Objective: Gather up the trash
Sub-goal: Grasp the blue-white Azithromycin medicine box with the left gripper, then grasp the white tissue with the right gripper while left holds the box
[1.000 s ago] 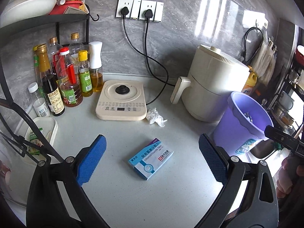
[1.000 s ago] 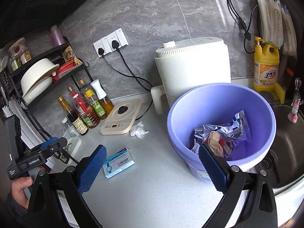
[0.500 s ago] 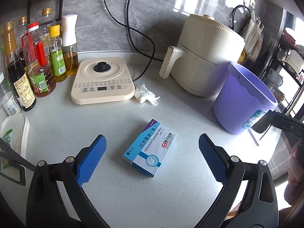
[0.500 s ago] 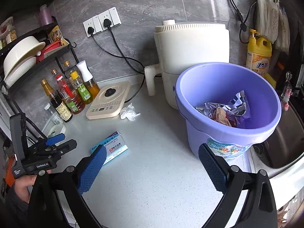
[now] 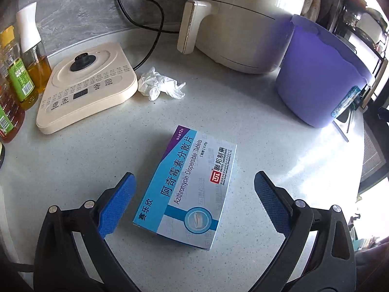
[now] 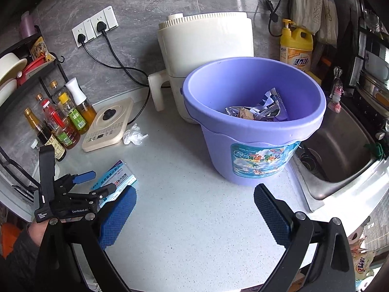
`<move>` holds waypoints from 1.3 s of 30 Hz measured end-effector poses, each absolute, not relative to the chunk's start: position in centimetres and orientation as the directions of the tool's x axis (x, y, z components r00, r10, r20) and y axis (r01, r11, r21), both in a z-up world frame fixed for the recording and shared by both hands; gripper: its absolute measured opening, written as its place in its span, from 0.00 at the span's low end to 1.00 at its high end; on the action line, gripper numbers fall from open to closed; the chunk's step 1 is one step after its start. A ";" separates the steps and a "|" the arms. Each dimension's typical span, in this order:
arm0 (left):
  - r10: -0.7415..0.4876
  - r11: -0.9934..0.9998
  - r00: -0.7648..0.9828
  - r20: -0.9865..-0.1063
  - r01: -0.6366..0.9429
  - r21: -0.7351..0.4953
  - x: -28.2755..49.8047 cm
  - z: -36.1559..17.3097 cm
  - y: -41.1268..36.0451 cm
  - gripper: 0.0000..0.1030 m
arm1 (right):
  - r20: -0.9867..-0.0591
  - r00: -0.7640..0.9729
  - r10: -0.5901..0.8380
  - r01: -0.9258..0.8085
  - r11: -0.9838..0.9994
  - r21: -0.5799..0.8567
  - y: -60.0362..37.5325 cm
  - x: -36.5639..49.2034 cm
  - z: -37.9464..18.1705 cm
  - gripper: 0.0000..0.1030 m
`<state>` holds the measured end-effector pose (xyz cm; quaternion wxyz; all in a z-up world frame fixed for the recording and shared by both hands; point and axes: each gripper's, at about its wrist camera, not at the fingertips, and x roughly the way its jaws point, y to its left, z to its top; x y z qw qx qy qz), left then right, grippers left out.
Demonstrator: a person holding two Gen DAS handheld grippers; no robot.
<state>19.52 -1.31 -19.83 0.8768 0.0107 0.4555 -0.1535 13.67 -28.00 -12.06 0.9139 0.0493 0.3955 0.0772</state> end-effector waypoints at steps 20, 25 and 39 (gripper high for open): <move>-0.169 0.975 0.670 -0.723 0.004 -0.224 15.4 -16.8 5.5 0.63 | -0.766 0.558 0.319 -0.353 0.927 0.128 -19.4 18.6 -14.3 0.91; -0.120 0.966 0.704 -0.700 -0.081 -0.246 14.5 -15.7 6.9 0.63 | -0.758 0.549 0.353 -0.431 0.896 0.105 -17.3 20.4 -14.2 0.87; 0.048 0.925 0.734 -0.677 -0.289 -0.247 13.4 -14.0 9.7 0.63 | -0.752 0.463 0.469 -0.601 0.790 0.122 -11.1 26.8 -15.5 0.80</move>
